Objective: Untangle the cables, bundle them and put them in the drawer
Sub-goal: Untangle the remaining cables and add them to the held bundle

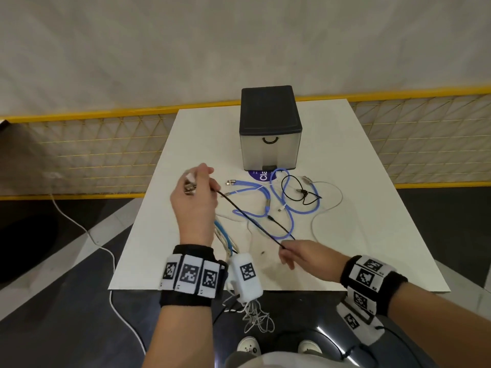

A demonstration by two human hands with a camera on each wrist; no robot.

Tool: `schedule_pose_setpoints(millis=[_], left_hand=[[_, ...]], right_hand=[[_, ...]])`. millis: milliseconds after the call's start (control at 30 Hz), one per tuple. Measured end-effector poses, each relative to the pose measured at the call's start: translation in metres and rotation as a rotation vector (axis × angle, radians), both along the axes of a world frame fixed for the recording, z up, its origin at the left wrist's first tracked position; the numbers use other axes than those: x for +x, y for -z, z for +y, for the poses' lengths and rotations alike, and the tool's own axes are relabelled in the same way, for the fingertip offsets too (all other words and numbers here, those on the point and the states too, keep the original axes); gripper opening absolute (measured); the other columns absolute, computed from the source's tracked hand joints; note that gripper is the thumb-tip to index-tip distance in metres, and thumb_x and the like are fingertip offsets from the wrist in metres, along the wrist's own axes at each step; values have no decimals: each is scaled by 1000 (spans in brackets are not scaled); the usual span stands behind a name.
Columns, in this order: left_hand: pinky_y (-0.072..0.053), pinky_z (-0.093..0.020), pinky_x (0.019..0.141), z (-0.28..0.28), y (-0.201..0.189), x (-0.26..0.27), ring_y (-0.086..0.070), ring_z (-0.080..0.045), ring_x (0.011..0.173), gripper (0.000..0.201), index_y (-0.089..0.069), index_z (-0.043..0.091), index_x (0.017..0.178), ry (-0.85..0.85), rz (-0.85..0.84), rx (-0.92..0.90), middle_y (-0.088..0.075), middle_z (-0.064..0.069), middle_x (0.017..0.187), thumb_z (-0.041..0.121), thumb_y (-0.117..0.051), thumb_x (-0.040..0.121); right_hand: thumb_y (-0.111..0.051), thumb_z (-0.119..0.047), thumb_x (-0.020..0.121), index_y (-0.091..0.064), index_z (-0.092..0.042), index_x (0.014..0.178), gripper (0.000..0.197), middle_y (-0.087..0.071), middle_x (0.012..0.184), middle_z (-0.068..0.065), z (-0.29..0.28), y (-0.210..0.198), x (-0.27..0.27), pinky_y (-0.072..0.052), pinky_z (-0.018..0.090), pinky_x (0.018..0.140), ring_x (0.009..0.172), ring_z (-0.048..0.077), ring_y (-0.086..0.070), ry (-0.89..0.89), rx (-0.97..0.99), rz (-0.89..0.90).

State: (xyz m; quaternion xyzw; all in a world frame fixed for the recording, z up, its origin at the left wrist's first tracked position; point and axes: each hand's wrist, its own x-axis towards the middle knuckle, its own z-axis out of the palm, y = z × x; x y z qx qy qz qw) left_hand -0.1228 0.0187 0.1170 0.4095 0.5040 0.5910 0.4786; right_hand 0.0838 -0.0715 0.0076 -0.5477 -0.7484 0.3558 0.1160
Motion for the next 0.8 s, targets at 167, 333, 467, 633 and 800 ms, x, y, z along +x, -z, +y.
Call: schedule_pose_setpoints(millis=[167,333,467,633,800], left_hand=[[-35,-19,50,-2,-16,-23,-47,-6,55,23,-61,20,80,-11,42,11,-58,6,59,33,-58,99],[-34,-24,54,-14,-11,-12,-42,-8,53,28,-58,19,74,-4,122,19,-50,7,54,32,-59,98],[-31,-21,48,-25,-13,-7,-35,-9,50,28,-56,16,74,46,110,20,-43,4,55,27,-58,99],[-34,-25,50,-36,-8,-12,-38,-14,49,29,-54,15,73,117,120,40,-42,7,51,27,-57,100],[-35,-25,50,-48,-6,-16,-38,-14,47,28,-56,14,74,94,127,30,-42,7,51,25,-58,100]], right_hand=[[-34,-27,103,-54,-26,91,23,-58,79,-7,13,-22,31,-50,39,80,75,17,-59,158,43,-37],[-32,-22,104,-56,-17,91,28,-45,64,0,26,-94,9,-53,30,58,56,18,-61,222,80,369],[-33,-22,104,-57,-6,99,29,-61,72,6,6,-88,-21,-53,31,71,69,19,-64,51,-128,421],[-40,-47,97,-65,-14,102,42,-70,94,7,-32,-28,-41,-49,39,87,85,21,-63,-378,-297,-63],[-44,-34,99,-60,-8,120,37,-70,105,19,-50,-8,-52,-48,29,90,81,26,-68,-292,-609,84]])
